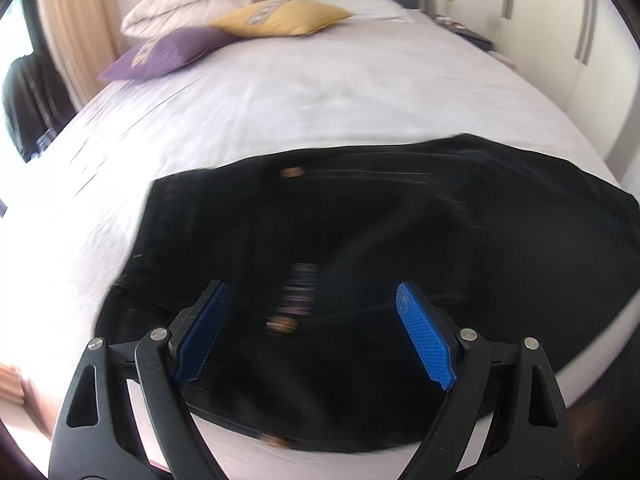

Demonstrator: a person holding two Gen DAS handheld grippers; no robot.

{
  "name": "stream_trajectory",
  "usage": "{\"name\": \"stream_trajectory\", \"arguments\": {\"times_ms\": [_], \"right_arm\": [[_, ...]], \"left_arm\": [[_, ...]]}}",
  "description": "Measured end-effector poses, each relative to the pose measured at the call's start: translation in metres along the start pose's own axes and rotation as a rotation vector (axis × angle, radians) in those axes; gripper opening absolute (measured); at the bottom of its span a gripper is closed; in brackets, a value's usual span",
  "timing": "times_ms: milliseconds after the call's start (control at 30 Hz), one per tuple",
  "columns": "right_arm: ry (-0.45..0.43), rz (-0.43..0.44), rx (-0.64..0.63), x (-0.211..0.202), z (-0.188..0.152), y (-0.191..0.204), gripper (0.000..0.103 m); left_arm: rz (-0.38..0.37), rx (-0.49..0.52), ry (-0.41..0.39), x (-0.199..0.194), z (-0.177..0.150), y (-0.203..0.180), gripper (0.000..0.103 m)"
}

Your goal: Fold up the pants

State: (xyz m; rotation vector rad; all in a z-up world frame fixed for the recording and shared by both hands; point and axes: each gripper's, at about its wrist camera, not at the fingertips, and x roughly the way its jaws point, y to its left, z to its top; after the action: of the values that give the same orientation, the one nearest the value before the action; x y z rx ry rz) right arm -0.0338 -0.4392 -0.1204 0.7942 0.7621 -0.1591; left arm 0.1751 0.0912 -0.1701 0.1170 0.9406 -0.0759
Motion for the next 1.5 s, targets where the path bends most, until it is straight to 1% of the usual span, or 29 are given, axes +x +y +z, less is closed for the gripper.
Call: {"name": "stream_trajectory", "arguments": {"times_ms": [33, 100, 167, 200, 267, 333, 367, 433, 500, 600, 733, 800, 867, 933, 1033, 1200, 1267, 1367, 1433, 1467, 1500], "right_arm": [[-0.017, 0.001, 0.029, -0.016, 0.001, -0.012, 0.082], [-0.05, 0.026, 0.112, -0.056, -0.008, -0.043, 0.084], [-0.063, 0.036, 0.167, -0.073, -0.015, -0.058, 0.084], [-0.058, 0.042, 0.222, -0.08, -0.022, -0.07, 0.085], [-0.026, 0.092, 0.291, -0.078, -0.031, -0.081, 0.085], [0.005, 0.112, 0.319, -0.07, -0.037, -0.08, 0.085], [0.034, 0.105, 0.349, -0.061, -0.042, -0.081, 0.085], [0.073, 0.104, 0.358, -0.048, -0.045, -0.076, 0.085], [0.098, 0.064, 0.342, -0.028, -0.047, -0.068, 0.085], [0.121, 0.073, 0.387, -0.009, -0.053, -0.074, 0.085], [0.065, 0.093, 0.38, -0.001, -0.045, -0.075, 0.085], [0.021, 0.136, 0.39, -0.004, -0.041, -0.081, 0.085], [0.001, 0.163, 0.406, -0.003, -0.038, -0.087, 0.085], [-0.025, 0.219, 0.456, 0.0, -0.037, -0.094, 0.085], [-0.059, 0.297, 0.476, 0.003, -0.034, -0.094, 0.084], [-0.11, 0.351, 0.487, 0.012, -0.036, -0.091, 0.084], [-0.11, 0.361, 0.465, 0.011, -0.037, -0.09, 0.082], [-0.1, 0.352, 0.435, 0.013, -0.038, -0.091, 0.074], [-0.091, 0.332, 0.422, 0.015, -0.038, -0.094, 0.065], [-0.086, 0.318, 0.415, 0.016, -0.038, -0.094, 0.063], [-0.081, 0.306, 0.404, 0.016, -0.038, -0.096, 0.059]], "left_arm": [[-0.01, 0.016, -0.001, -0.003, 0.0, -0.01, 0.085], [-0.041, 0.051, 0.006, -0.006, 0.001, -0.034, 0.085], [-0.077, 0.094, -0.002, -0.012, 0.005, -0.062, 0.085], [-0.094, 0.111, -0.006, -0.016, 0.007, -0.073, 0.085], [-0.129, 0.136, -0.02, -0.024, 0.01, -0.094, 0.085], [-0.162, 0.155, -0.034, -0.032, 0.009, -0.117, 0.085], [-0.181, 0.164, -0.04, -0.038, 0.01, -0.128, 0.085], [-0.201, 0.176, -0.044, -0.044, 0.012, -0.142, 0.085], [-0.22, 0.179, -0.051, -0.051, 0.011, -0.153, 0.085], [-0.236, 0.18, -0.043, -0.056, 0.011, -0.162, 0.085], [-0.236, 0.179, -0.037, -0.055, 0.01, -0.171, 0.085], [-0.226, 0.181, -0.034, -0.056, 0.008, -0.17, 0.085], [-0.224, 0.18, -0.035, -0.055, 0.007, -0.17, 0.085], [-0.227, 0.182, -0.038, -0.055, 0.006, -0.169, 0.085], [-0.233, 0.198, -0.039, -0.054, 0.004, -0.171, 0.085], [-0.231, 0.23, -0.043, -0.052, 0.003, -0.171, 0.085], [-0.227, 0.218, -0.039, -0.047, 0.004, -0.167, 0.085], [-0.226, 0.217, -0.018, -0.036, 0.004, -0.166, 0.085], [-0.223, 0.228, -0.01, -0.03, 0.005, -0.168, 0.085], [-0.225, 0.235, -0.003, -0.027, 0.004, -0.17, 0.085], [-0.241, 0.231, -0.001, -0.024, 0.004, -0.171, 0.085]]}}
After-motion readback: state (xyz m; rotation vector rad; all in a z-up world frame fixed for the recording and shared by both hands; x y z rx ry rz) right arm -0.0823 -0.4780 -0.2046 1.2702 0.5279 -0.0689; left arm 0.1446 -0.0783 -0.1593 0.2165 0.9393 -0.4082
